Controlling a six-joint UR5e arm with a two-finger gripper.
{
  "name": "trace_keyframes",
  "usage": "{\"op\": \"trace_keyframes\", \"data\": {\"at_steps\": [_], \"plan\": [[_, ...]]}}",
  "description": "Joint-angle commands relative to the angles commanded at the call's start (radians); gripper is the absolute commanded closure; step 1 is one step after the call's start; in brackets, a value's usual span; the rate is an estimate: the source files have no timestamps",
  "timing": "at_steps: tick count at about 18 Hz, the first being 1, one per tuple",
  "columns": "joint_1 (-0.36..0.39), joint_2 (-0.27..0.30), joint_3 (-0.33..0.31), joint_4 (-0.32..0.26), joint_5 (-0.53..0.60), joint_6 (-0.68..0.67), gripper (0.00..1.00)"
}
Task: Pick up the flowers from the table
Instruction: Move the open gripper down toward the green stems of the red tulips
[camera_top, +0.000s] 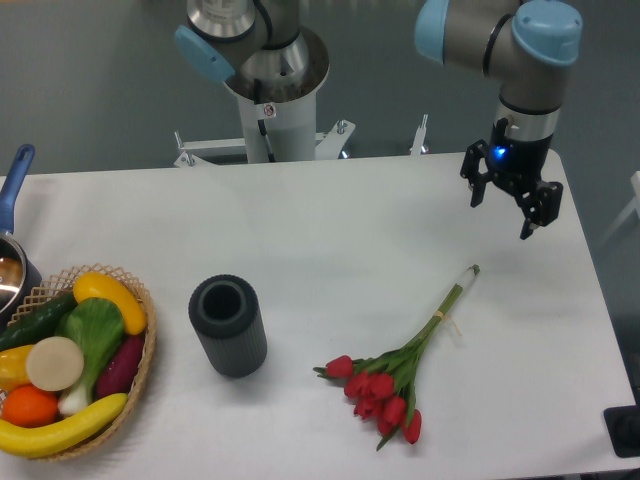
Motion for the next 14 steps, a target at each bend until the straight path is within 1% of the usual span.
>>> {"op": "trace_keyframes", "data": {"at_steps": [3,6,10,12,14], "plan": [[-0.006,-0.002,0.011,0.003,0.000,0.002,0.00],[-0.018,-0.012,0.006,0.003,-0.009,-0.021,0.00],[-0.058,-0.043,0.017,0.009,-0.009,-0.210,0.00],[-0.081,-0.070,0.034,0.008,-0.009,-0.273,0.00],[-0.110,-0.095,0.037,0.009,-0.008,-0.339,0.00]]}}
